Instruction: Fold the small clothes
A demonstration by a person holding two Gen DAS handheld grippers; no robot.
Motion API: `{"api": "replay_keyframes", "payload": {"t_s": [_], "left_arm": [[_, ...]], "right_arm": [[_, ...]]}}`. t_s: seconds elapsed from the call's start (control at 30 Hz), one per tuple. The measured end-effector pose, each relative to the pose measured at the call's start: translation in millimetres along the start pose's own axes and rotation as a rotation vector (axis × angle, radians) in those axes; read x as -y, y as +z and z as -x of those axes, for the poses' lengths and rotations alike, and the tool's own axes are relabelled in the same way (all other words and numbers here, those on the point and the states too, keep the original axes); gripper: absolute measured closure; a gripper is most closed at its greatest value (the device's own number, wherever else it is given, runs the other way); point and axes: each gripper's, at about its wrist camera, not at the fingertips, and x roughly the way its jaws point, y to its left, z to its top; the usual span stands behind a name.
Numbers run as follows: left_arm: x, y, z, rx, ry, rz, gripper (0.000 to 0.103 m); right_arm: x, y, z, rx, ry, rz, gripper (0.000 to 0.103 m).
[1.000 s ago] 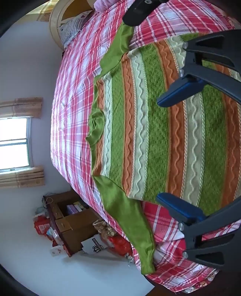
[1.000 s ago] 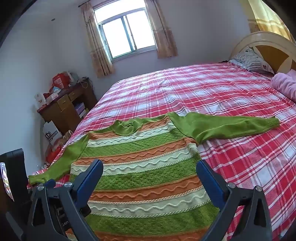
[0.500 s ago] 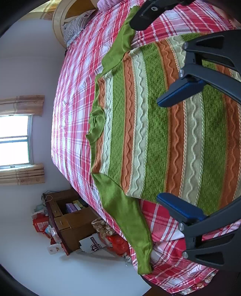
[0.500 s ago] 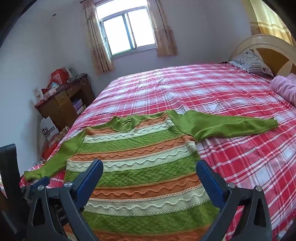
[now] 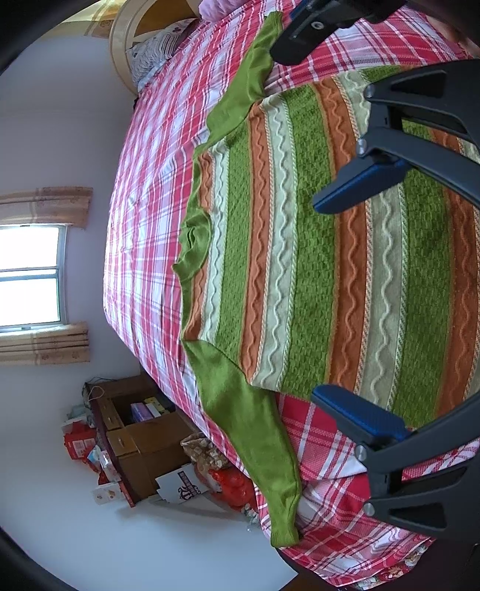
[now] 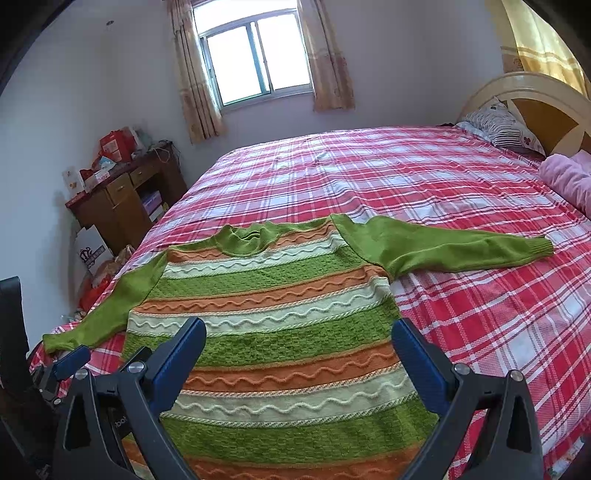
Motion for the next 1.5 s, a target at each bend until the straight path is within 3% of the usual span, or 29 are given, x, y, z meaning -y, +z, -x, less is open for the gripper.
{"api": "replay_keyframes", "payload": {"t_s": [1.5], "left_arm": [[-1.5,-2.9,-10.4,-0.022,0.006,0.002,0.007]], "right_arm": [[0.2,-1.5,-8.8,-0.011,-0.003,0.011,0.002]]}}
